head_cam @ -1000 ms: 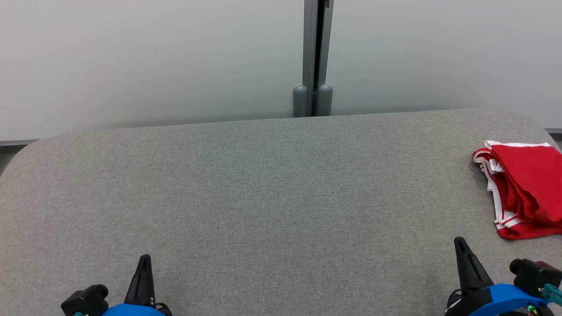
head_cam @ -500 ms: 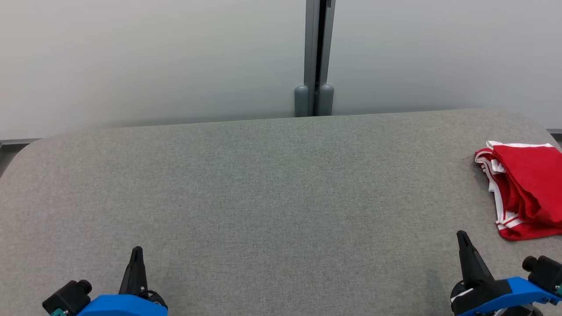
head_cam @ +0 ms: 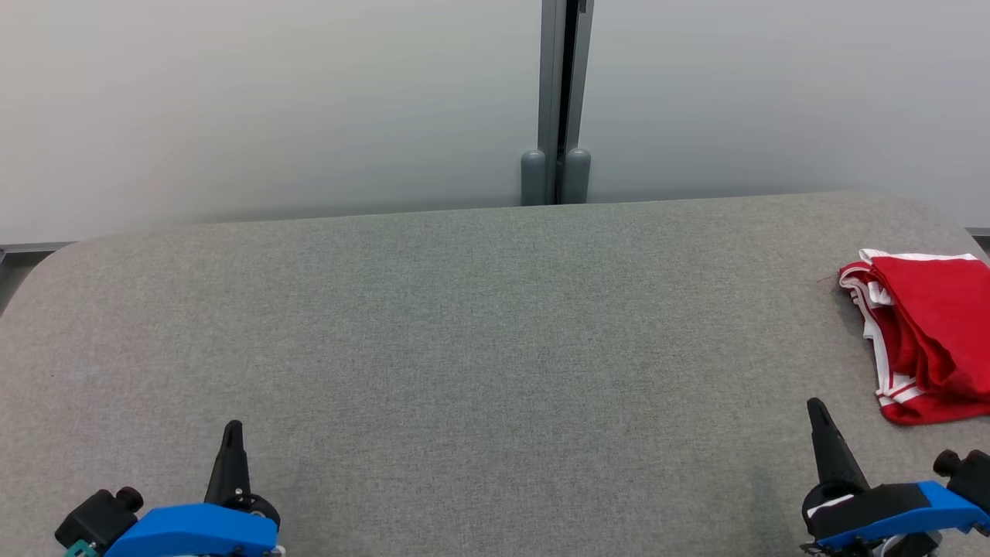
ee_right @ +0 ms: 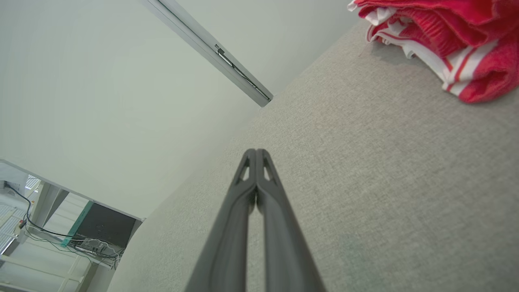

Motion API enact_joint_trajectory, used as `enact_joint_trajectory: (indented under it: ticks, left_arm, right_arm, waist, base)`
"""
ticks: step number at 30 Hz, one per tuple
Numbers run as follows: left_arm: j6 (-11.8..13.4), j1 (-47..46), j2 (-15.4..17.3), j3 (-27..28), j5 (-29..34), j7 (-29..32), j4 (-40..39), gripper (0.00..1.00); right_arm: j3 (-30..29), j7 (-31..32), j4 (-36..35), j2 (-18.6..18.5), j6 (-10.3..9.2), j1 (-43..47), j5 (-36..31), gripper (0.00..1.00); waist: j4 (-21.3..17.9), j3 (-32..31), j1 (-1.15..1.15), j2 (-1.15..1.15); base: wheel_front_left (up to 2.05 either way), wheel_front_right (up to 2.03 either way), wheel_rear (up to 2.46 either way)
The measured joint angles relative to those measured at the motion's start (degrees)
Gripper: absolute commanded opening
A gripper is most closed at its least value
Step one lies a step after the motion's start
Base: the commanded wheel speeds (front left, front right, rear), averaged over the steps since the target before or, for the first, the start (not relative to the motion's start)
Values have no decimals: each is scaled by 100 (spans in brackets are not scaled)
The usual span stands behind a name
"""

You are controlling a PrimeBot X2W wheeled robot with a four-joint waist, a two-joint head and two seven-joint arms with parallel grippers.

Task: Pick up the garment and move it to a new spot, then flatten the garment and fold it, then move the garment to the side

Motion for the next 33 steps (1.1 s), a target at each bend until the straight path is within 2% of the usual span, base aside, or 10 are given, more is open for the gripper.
enact_joint_trajectory:
  ticks: [33]
  left_arm:
    - [-1, -188, -85, 265, -1864, 526, -304, 0]
  right_arm:
    - [-23, 322, -26, -7, -1, -202, 2193, 0]
  waist:
    - [49, 13, 0, 0]
  base:
    - [0, 0, 0]
